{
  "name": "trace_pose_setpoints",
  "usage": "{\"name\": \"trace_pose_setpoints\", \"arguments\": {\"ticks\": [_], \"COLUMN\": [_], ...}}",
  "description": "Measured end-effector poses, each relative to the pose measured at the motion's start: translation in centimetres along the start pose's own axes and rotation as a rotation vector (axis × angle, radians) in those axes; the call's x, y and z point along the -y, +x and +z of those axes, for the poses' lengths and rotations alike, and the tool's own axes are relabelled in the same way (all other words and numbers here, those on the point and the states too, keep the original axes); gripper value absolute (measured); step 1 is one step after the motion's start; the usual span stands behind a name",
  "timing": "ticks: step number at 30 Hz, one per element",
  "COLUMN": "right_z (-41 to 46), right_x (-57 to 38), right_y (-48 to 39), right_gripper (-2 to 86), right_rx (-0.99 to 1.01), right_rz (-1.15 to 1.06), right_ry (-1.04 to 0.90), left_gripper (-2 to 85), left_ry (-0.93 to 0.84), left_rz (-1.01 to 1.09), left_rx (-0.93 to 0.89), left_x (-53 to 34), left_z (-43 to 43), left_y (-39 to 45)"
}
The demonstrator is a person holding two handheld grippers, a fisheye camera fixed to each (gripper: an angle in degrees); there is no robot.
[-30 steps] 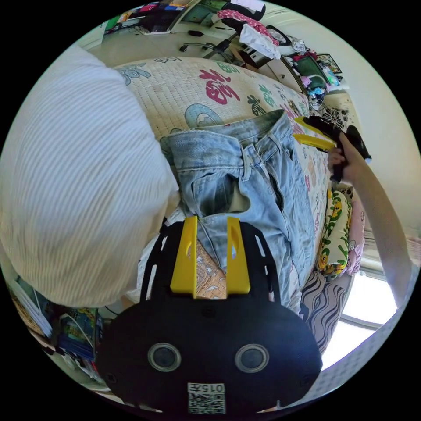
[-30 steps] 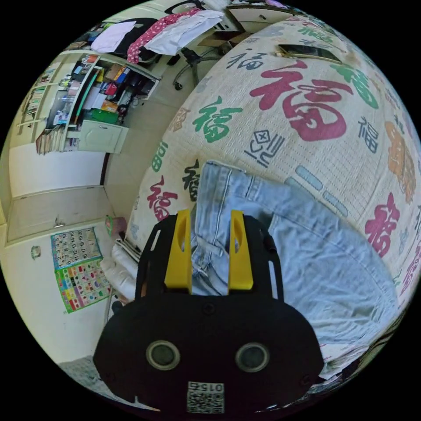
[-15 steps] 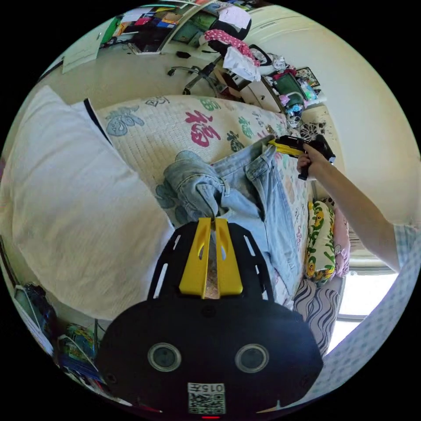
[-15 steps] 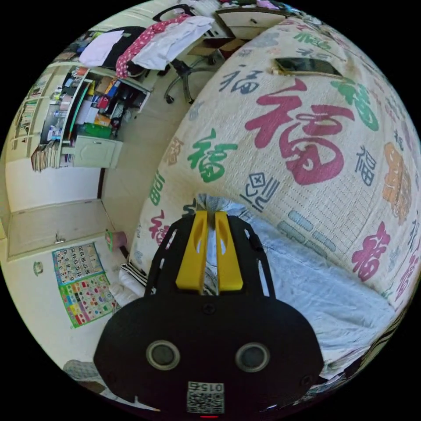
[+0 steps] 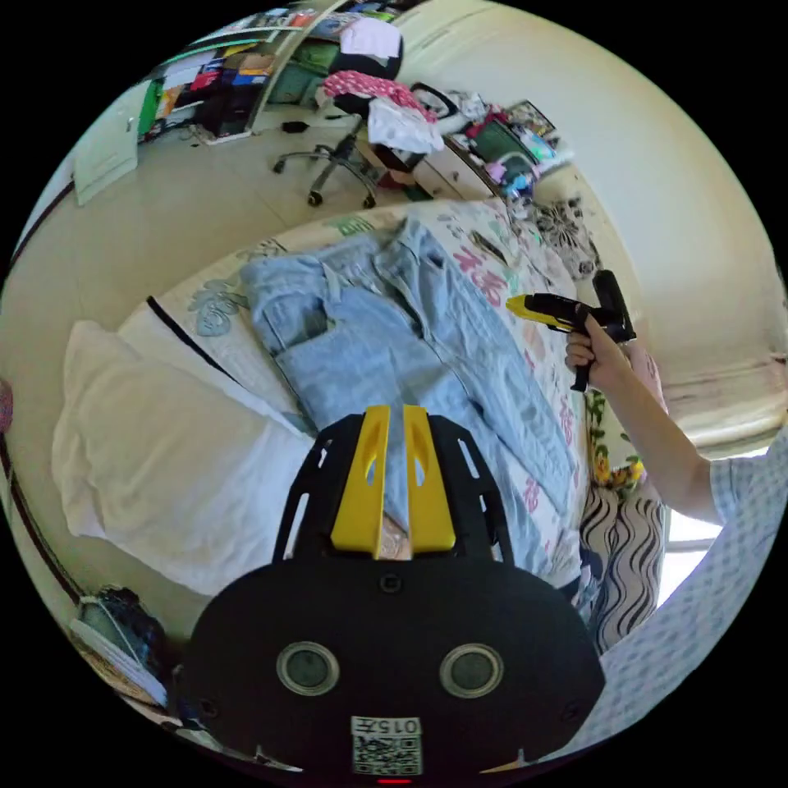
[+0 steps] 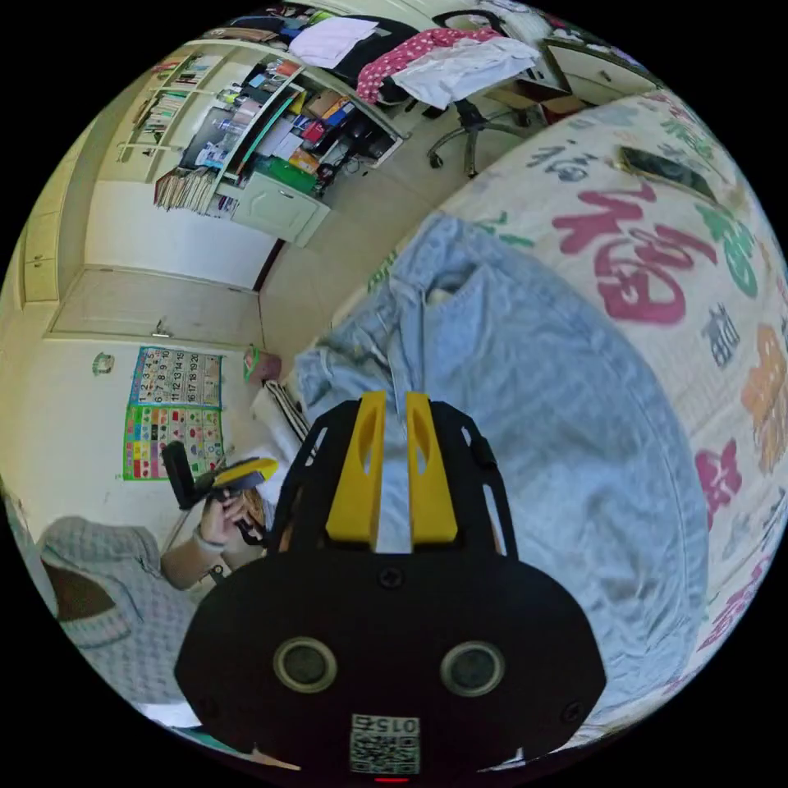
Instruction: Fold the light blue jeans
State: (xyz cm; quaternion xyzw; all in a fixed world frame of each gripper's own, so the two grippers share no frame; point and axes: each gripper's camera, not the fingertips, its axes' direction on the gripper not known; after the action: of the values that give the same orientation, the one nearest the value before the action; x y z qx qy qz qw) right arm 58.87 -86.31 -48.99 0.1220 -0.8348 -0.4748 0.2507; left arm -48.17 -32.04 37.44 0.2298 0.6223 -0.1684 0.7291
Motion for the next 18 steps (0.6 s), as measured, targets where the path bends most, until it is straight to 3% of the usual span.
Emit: {"name": "trace_pose_setpoints", "arguments": {"ticks": [3, 8, 10, 14, 18], "right_z": [-3.2, -10.2, -11.4, -11.4, -11.7], "right_x": [-14.7, -44.6, -52.8, -62.6, -65.2], "right_y": [4.9, 11.2, 11.4, 12.3, 14.0], "right_gripper": [5.7, 8.2, 8.6, 10.1, 10.4], "right_rx": [-0.052, -0.094, -0.128, -0.064, 0.003], "right_rz": [0.185, 0.910, 1.094, 1.207, 1.204], "right_ry": [0.004, 0.163, 0.191, 0.197, 0.291], "left_gripper": [1.5, 2.3, 3.0, 4.8, 4.7], "left_ry": [-0.266, -0.620, -0.700, -0.824, -0.885], "left_rz": [0.122, 0.281, 0.343, 0.505, 0.603], "left_rx": [-0.001, -0.008, -0.005, 0.049, 0.175], "left_x": [-3.1, -9.4, -11.0, -14.2, -16.5], "left_z": [5.6, 15.2, 18.0, 23.9, 28.3], "left_y": [3.7, 10.7, 13.4, 19.6, 23.1]}}
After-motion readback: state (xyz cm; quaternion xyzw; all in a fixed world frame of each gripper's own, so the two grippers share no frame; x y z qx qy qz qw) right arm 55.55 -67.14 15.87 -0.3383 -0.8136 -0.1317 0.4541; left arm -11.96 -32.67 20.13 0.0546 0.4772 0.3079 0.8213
